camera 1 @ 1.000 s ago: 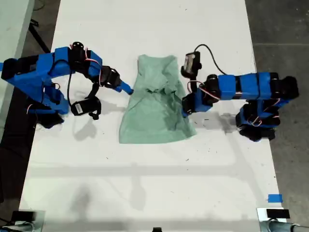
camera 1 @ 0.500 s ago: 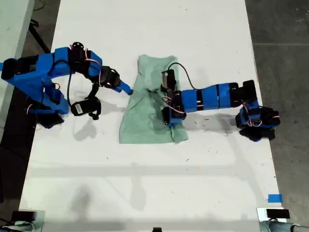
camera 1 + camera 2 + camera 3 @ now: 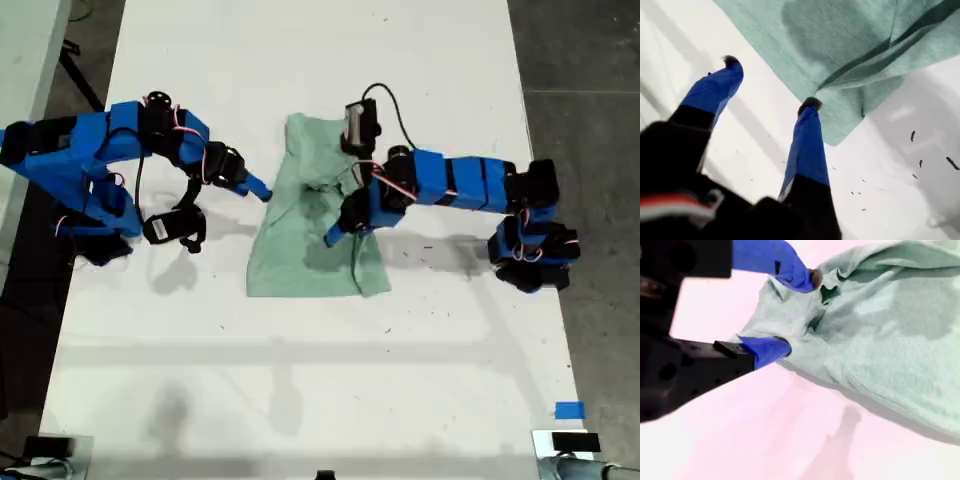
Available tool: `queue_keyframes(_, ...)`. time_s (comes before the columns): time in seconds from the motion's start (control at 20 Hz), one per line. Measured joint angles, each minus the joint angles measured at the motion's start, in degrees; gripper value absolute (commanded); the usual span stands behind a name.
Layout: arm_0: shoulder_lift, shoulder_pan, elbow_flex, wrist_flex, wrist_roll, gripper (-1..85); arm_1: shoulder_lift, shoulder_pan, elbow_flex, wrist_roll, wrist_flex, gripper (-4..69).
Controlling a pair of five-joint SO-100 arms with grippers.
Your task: Fold t-shirt
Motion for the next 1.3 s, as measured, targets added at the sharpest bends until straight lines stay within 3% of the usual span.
queue_keyframes(0.35, 1.49, 8.44, 8.44, -1.67, -9.76, 22.0, 13.36, 5.10, 16.79, -1.05, 0.18, 23.3)
queue_keyframes(0.6, 0.44, 15.64, 17.23, -11.60, -18.02, 21.9, 19.95, 8.17, 23.20, -2.55, 0.18, 22.2)
queue_keyframes(1.05, -14.94, 16.00, 17.75, -21.36, -20.65, 21.8, 28.83, 10.46, 29.09, -3.60, 0.18, 20.6)
queue_keyframes(1.1, -17.58, 15.47, 17.67, -21.88, -21.27, 16.8, 29.53, 10.46, 29.53, -3.60, 0.18, 20.4)
queue_keyframes(1.15, -20.13, 14.85, 17.49, -22.15, -21.71, 4.4, 30.23, 10.46, 29.71, -3.60, 0.18, 20.2)
queue_keyframes(1.2, -22.41, 14.15, 17.31, -22.41, -22.24, 0.0, 30.76, 10.46, 29.79, -3.60, 0.18, 20.1)
queue_keyframes(1.3, -23.12, 13.71, 17.14, -23.20, -23.03, 0.0, 31.82, 10.46, 30.76, -3.60, 0.18, 19.7)
